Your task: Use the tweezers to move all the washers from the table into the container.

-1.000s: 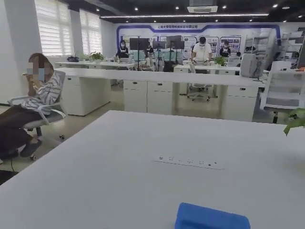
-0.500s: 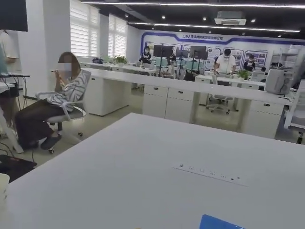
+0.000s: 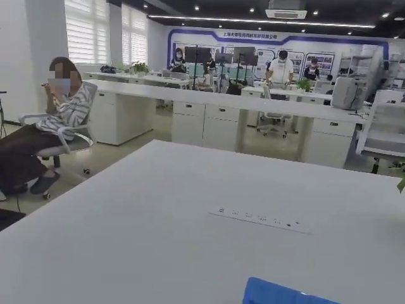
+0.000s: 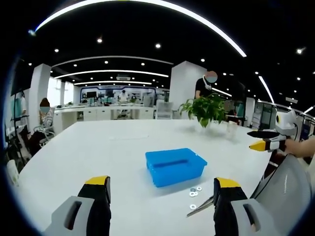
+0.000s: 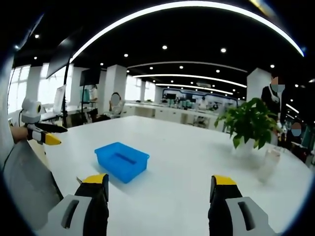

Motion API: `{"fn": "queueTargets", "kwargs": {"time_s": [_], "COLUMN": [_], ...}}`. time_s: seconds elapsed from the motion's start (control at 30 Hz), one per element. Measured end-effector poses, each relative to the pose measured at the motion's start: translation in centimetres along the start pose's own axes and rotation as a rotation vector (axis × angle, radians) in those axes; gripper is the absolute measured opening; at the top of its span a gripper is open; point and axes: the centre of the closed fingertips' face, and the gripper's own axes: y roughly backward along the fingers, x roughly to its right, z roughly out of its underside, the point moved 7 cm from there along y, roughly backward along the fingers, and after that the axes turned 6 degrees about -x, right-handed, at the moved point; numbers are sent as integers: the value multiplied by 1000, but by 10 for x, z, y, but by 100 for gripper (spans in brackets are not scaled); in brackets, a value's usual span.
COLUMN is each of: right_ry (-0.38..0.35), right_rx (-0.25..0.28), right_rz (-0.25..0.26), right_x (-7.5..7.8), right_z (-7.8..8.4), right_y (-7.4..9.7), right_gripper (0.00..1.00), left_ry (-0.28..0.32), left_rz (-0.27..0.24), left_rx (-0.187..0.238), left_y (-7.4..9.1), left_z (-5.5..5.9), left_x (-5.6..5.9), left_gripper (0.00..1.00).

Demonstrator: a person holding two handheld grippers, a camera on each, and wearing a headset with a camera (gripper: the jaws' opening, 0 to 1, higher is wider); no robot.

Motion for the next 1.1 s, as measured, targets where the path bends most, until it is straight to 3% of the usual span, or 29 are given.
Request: {"fn": "queueTargets", "kwargs": {"time_s": [0.1,0.17,0.33,0.37,0.43,0.5,0.57,0.73,0.97,1.03,1.1], "right_ry": [6,20,24,23,17,7,-4,5,17,14,19], "right_rx": [-9,-27,-44,-49,-59,-73,-87,-107,-132,-130,-139], "right_rz": [-13,-14,-21,-21,-22,-32,-43,-53,-46,-51,-52], "right_x": [-1,-3,-4,-4,-2,-3,-3,-8,-8,-9,-10], "right_z": [1,2,5,5,7,8,11,11,13,13,13], "right_y": [0,-1,-1,0,0,-1,-2,-2,-1,-2,-2], "right_gripper": [80,78,75,74,71,68,68,65,62,60,59], "left_ry": [-17,-32,35,20,-35,-34,-51,-217,-361,-356,-401], "left_rz": [48,124,262,317,348,446,465,543,603,624,637], "left_rx": [-65,-105,-148,-169,-212,-250,-259,-395,-502,-519,-545], "left_y": [-2,-3,-4,-5,-7,-10,-15,-37,-62,-68,-72], "left_z": [4,7,9,10,11,9,8,22,37,41,45], "left_x": [4,9,20,23,21,25,24,23,26,28,28], "left_gripper": [82,75,63,60,55,50,45,27,18,18,15]}}
